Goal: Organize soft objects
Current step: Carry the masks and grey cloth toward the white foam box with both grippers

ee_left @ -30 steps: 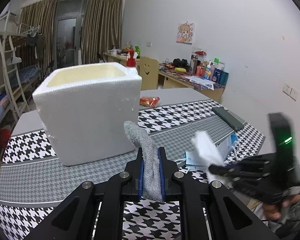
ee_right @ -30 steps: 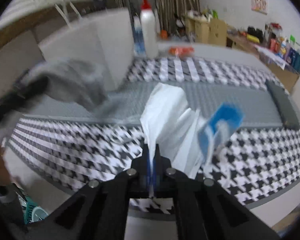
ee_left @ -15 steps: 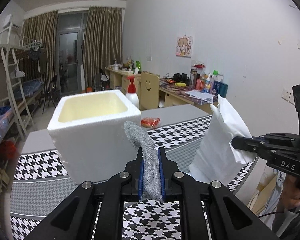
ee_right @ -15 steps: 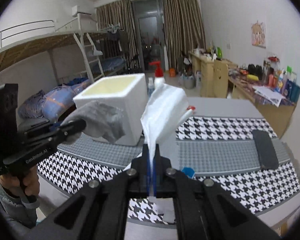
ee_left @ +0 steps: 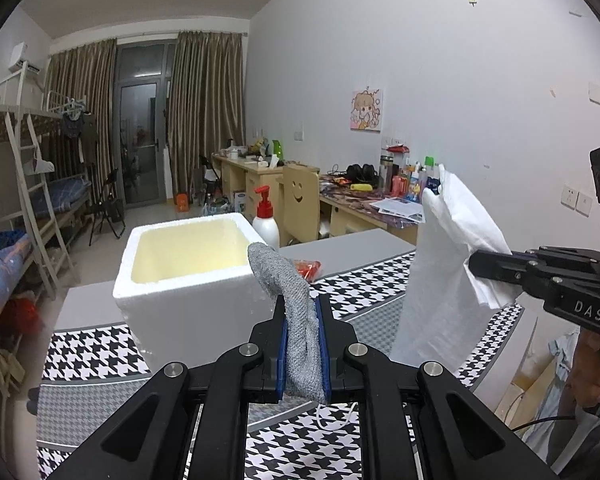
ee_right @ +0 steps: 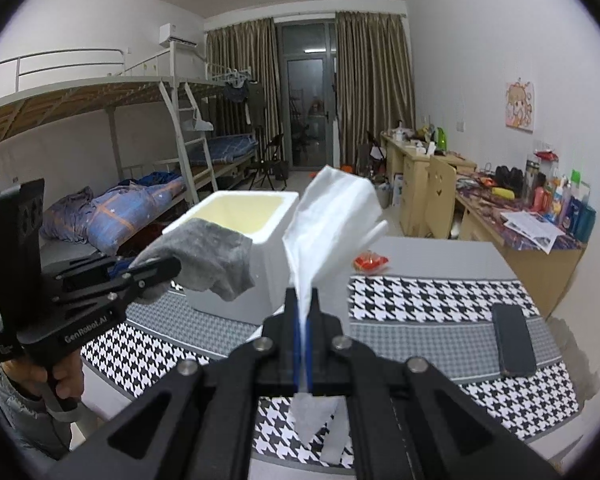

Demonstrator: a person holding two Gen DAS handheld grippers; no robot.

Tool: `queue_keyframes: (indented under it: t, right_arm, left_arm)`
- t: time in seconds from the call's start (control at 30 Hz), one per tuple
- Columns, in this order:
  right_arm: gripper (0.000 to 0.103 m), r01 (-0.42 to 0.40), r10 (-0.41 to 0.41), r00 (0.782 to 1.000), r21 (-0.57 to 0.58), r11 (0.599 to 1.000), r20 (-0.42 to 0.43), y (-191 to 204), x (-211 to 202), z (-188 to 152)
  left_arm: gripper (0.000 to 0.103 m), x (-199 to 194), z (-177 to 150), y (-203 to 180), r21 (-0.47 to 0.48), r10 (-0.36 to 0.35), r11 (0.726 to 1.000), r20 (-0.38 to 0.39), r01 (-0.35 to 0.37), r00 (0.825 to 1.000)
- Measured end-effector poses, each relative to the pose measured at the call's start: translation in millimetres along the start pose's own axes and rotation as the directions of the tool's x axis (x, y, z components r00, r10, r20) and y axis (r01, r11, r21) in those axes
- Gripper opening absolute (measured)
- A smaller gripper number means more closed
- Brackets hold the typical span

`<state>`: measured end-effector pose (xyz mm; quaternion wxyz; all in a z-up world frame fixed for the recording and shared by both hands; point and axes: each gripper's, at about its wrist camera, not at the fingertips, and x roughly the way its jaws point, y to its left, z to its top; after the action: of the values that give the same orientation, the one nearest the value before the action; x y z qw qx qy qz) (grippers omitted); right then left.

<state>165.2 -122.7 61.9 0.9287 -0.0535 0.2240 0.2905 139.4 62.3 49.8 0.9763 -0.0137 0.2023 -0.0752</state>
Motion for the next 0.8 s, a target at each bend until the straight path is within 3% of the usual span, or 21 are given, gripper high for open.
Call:
queue_keyframes:
  t: [0.8]
  right_arm:
    - [0.004,0.029,-0.027,0.997,-0.021,0.999,0.076,1.1,5.0,34.0]
  left_arm:
    - [0.013,1.4,44.4,3.1,-0.003,0.042,0.999,0.067,-0.042,0.997]
